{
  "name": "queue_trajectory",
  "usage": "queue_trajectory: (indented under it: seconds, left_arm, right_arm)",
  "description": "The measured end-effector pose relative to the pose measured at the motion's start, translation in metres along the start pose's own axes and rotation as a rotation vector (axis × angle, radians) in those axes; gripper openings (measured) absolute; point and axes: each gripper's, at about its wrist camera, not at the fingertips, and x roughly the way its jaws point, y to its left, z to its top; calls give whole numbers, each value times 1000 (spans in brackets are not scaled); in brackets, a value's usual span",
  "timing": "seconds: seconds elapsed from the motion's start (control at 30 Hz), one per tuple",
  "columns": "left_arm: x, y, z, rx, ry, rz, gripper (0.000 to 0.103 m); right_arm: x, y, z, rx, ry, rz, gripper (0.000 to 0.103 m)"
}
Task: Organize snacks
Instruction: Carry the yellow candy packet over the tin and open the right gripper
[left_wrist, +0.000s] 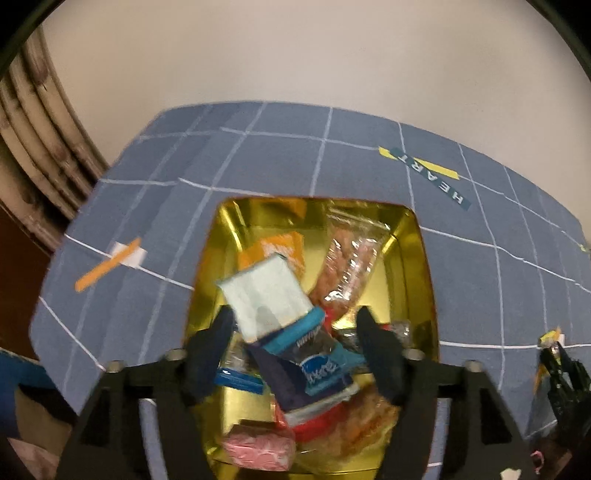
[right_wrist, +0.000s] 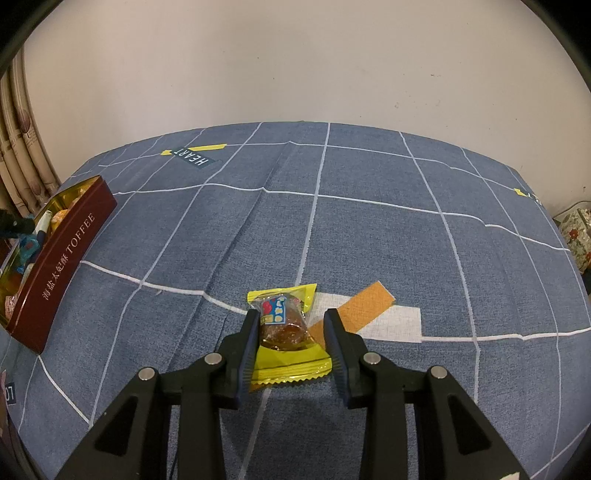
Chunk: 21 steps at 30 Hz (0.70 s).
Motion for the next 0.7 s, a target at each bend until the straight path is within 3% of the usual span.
queue_trajectory:
  seconds: [0.1, 0.17, 0.4, 0.57, 0.7]
  left_arm:
    - [-22, 7, -6, 11, -70, 57, 80]
    - [-36, 16, -13, 5, -97, 95, 93]
    - [-71, 65, -51, -114, -128, 125, 94]
    - [-80, 79, -75, -158, -140, 127, 94]
    - [-82, 75, -77, -97, -164, 206, 94]
  right_arm:
    - [0, 0, 0, 1, 0, 1, 35]
    - [0, -1, 0, 4, -1, 5, 35]
    - [-11, 12, 4, 7, -4, 51, 35]
    - [-43, 55, 34, -18, -69, 174, 35]
    - [-56, 117, 60, -89, -79, 297, 35]
